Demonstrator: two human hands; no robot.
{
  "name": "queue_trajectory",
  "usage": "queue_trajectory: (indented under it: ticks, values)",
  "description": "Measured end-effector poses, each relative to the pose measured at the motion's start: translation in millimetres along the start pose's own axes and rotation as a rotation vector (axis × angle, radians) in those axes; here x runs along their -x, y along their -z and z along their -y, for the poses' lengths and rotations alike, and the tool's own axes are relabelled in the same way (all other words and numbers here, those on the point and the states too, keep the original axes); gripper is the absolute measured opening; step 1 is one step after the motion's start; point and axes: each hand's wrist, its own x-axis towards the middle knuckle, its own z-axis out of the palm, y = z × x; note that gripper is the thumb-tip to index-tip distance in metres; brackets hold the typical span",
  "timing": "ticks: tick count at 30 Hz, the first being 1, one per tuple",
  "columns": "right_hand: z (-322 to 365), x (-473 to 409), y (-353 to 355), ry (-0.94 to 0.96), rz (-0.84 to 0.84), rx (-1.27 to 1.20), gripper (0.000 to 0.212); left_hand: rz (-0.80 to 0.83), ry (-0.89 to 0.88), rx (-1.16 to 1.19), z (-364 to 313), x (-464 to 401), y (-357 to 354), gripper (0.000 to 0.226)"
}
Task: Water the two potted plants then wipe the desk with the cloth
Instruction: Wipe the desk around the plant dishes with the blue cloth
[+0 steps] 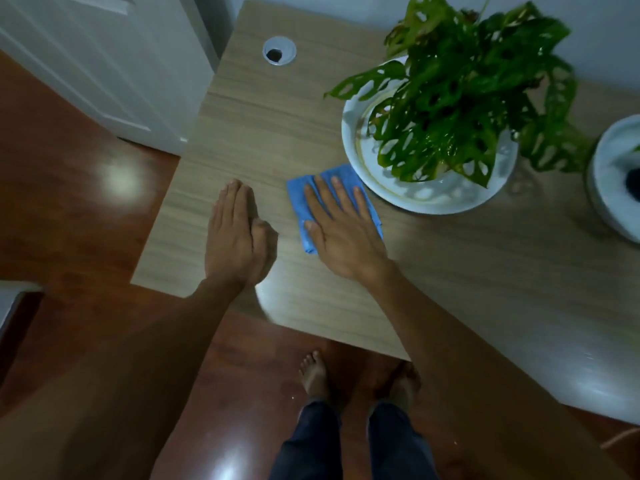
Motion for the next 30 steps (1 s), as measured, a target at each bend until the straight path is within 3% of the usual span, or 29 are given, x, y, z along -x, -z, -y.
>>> queue_trajectory:
  ticks: [4, 7, 9, 12, 14, 16, 18, 20, 23, 25, 27, 30]
  values:
    - [22, -68, 18, -0.255, -0.026, -0.07, 0.063, -0.039, 0.099, -0.081, 7, 19, 9, 0.071]
    - [43, -116, 19, -0.284, -0.001, -0.097, 0.062, -0.065, 0.194, -0.119, 25, 29, 10, 0.07]
    - [66, -115, 11, -0.137, 0.026, -0.066, 0.061, -0.093, 0.257, -0.119, 38, 32, 10, 0.069]
    - [87, -58, -2, 0.245, 0.026, 0.032, 0.058, -0.102, 0.284, -0.12, 50, 37, 9, 0.068]
    - [71, -7, -9, 0.46, 0.027, 0.053, 0.054, -0.124, 0.261, -0.114, 52, 39, 8, 0.069]
    - [39, 35, -12, 0.538, 0.007, 0.036, 0.052, -0.15, 0.256, -0.102, 54, 38, 6, 0.071]
    - [7, 43, -7, 0.472, -0.027, 0.059, 0.05, -0.15, 0.257, -0.097, 56, 37, 5, 0.07]
    - [1, 20, 1, 0.265, -0.02, 0.08, 0.053, -0.142, 0.253, -0.111, 56, 38, 4, 0.069]
    - [40, -31, 7, -0.082, -0.023, 0.004, 0.059, -0.129, 0.258, -0.116, 53, 37, 4, 0.07]
    - [70, -46, 3, -0.137, -0.017, -0.036, 0.061, -0.148, 0.269, -0.087, 49, 37, 6, 0.07]
    - [91, -31, -4, 0.016, 0.002, -0.006, 0.06, -0.194, 0.29, -0.025, 46, 36, 10, 0.068]
    - [82, 29, -11, 0.422, 0.033, 0.067, 0.056, -0.224, 0.281, 0.029, 41, 36, 16, 0.063]
